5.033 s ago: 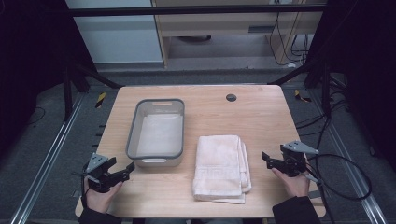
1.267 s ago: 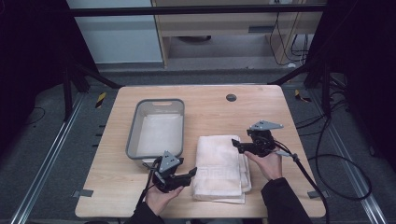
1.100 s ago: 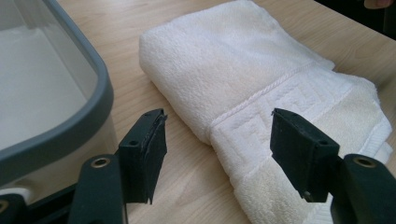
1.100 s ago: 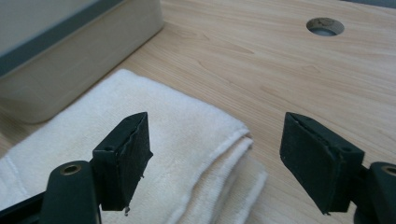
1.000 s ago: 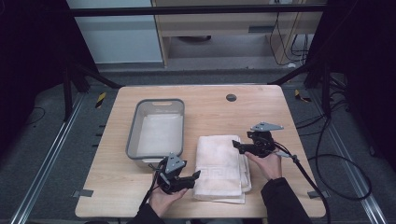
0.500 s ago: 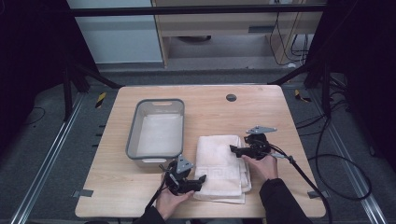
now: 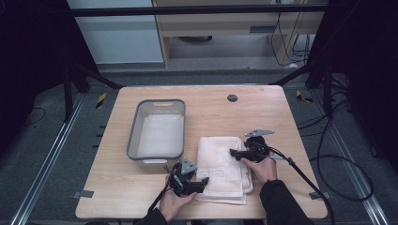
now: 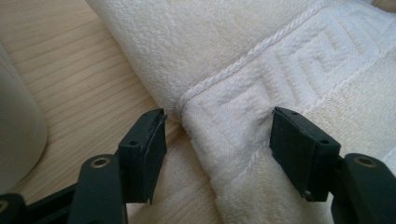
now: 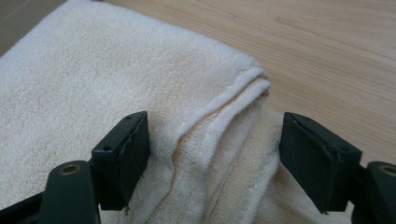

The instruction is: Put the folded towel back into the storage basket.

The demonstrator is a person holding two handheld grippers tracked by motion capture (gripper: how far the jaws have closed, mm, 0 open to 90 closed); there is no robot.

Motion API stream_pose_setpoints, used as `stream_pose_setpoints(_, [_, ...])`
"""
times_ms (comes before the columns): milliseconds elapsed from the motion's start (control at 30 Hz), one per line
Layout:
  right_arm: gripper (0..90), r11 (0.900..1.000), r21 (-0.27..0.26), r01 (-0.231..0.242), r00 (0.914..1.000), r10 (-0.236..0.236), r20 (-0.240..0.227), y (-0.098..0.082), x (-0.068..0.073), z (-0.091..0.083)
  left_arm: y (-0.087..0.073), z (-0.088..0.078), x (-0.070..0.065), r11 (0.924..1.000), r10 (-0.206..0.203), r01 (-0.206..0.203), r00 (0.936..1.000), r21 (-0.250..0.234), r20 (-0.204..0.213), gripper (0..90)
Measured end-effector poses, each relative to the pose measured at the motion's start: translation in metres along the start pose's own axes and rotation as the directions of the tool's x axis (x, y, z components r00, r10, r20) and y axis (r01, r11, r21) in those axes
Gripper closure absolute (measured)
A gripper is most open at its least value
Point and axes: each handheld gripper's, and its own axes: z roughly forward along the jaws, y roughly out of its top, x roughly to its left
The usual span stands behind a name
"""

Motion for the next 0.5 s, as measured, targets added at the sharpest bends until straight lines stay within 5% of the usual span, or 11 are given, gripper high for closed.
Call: stream_pose_setpoints(500, [36.6, 0.997, 0.049, -0.054, 0.9977, 0.056, -0.038, -0.0017, -0.0004, 0.0057, 0.0015, 0.0045, 0.0051, 0.9976, -0.064, 0.062, 0.9947, 0.032, 0.080, 47.4])
